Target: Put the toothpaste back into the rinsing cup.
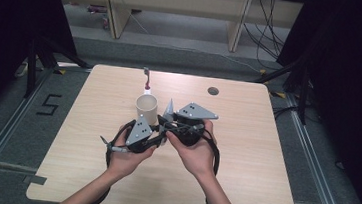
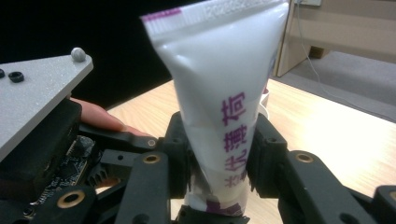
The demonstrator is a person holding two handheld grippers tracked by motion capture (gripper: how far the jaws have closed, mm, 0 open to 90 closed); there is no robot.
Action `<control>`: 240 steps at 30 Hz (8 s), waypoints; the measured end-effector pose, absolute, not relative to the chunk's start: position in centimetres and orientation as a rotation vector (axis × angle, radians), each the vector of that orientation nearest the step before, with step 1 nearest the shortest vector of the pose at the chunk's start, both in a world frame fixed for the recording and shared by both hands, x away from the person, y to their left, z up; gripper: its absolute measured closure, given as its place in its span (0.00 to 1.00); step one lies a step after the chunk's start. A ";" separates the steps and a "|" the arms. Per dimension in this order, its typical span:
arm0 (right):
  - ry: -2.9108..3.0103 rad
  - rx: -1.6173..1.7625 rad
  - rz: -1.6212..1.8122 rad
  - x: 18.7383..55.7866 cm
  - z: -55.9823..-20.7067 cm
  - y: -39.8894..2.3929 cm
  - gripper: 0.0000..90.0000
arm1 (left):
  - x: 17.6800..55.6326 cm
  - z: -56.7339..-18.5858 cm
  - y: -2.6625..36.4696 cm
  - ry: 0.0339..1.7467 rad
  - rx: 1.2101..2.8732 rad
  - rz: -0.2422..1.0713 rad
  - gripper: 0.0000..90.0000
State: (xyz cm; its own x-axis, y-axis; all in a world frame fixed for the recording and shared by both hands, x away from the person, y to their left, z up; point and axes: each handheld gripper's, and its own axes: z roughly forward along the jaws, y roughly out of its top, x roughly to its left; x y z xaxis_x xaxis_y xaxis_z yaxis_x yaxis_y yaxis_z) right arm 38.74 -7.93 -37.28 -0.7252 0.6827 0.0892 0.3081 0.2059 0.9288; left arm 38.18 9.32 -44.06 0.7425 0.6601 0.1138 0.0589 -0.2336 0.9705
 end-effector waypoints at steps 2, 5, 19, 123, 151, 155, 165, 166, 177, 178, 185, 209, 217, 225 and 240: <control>2.131 0.926 1.535 38.8 -37.3 -8.0 0.69 | 38.1 -44.0 9.4 0.572 1.734 0.620 0.84; 2.128 0.949 1.569 38.8 -37.2 -8.2 0.64 | 38.1 -43.9 9.4 0.569 1.730 0.618 0.84; 2.059 0.956 1.646 38.7 -36.7 -8.8 0.50 | 38.3 -44.1 9.8 0.579 1.713 0.603 0.84; 1.829 1.207 1.453 33.8 -48.7 -25.1 0.44 | 47.6 -41.8 15.2 0.734 1.558 0.753 0.84; 1.827 1.210 1.498 34.0 -49.0 -24.7 0.43 | 48.9 -45.4 15.0 0.770 1.599 0.742 0.83; 1.829 1.198 1.501 34.1 -49.0 -24.7 0.43 | 48.9 -45.6 15.0 0.778 1.602 0.735 0.83; 1.831 1.203 1.493 34.0 -49.1 -24.6 0.43 | 49.1 -46.1 15.1 0.786 1.615 0.731 0.83; 1.844 1.215 1.488 34.0 -49.0 -24.6 0.43 | 49.1 -46.1 15.1 0.787 1.617 0.733 0.83; 1.838 1.223 1.513 34.0 -49.2 -24.4 0.43 | 49.3 -46.7 15.1 0.809 1.636 0.719 0.83; 1.845 1.226 1.509 34.0 -49.2 -24.5 0.43 | 49.3 -46.7 15.1 0.814 1.640 0.717 0.83; 1.867 1.215 1.459 34.0 -49.1 -24.6 0.43 | 49.4 -47.0 15.2 0.830 1.648 0.711 0.83; 1.853 1.210 1.481 34.1 -49.5 -24.3 0.43 | 49.5 -47.5 14.9 0.862 1.686 0.693 0.83; 1.855 1.253 1.504 33.9 -49.5 -24.0 0.43 | 49.6 -47.7 14.9 0.876 1.713 0.680 0.83; 1.869 1.219 1.507 34.1 -49.6 -24.1 0.43 | 49.6 -47.7 14.8 0.888 1.721 0.676 0.83; 1.875 1.226 1.493 34.1 -49.6 -23.9 0.43 | 49.7 -47.7 15.0 0.904 1.730 0.656 0.83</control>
